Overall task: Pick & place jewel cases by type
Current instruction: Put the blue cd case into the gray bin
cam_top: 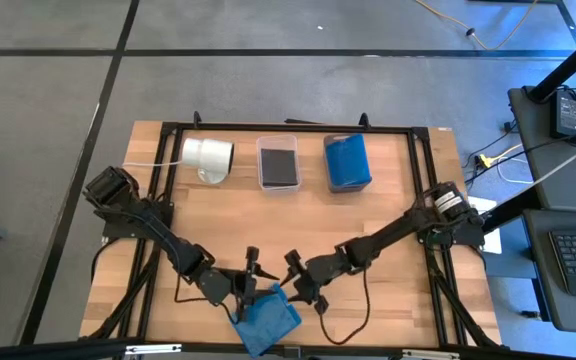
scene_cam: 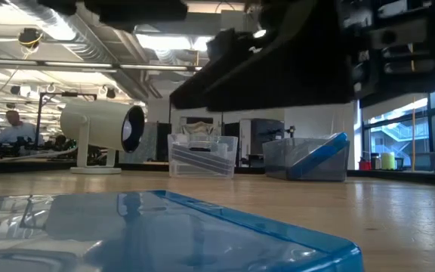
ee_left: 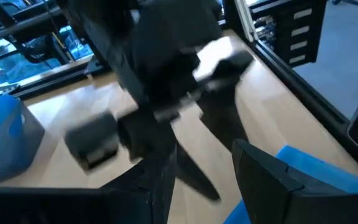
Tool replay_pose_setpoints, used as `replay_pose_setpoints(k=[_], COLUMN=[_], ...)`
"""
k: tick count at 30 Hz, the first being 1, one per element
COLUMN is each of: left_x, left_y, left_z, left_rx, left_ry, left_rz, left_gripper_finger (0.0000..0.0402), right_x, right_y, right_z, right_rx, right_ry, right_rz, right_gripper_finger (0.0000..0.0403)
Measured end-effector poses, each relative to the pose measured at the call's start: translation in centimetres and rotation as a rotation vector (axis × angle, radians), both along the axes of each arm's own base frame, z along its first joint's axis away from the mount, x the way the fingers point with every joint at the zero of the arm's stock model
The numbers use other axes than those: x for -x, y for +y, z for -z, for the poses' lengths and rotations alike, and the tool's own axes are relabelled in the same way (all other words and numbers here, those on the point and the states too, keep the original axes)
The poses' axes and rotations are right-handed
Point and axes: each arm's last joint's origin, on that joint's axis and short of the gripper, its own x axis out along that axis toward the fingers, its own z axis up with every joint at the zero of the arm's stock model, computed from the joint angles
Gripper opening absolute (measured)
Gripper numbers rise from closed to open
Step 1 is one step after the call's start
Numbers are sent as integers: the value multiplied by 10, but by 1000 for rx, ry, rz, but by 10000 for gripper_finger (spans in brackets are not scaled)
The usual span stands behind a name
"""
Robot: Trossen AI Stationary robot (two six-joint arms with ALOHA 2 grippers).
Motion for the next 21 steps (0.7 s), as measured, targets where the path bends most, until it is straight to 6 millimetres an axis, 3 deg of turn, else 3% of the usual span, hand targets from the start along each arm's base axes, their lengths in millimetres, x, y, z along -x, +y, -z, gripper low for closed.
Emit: replay_pose_setpoints(k=[11, 16, 21], left_x=[-2, -2, -1], left_y=[-1, -1, -1], left_z=[-3, -3, -2], left_rx=[41, 41, 40], left_ry=[-5, -4, 1], left_rz=[-6, -5, -1], left_gripper_finger=[148, 145, 145], right_x=[-26, -41, -49], right_y=[8, 17, 15], right_z=[22, 36, 34], right_rx=[-44, -39, -22], right_ry=[32, 159, 261], right_rz=[2, -66, -89], right_gripper_finger=[216, 216, 216])
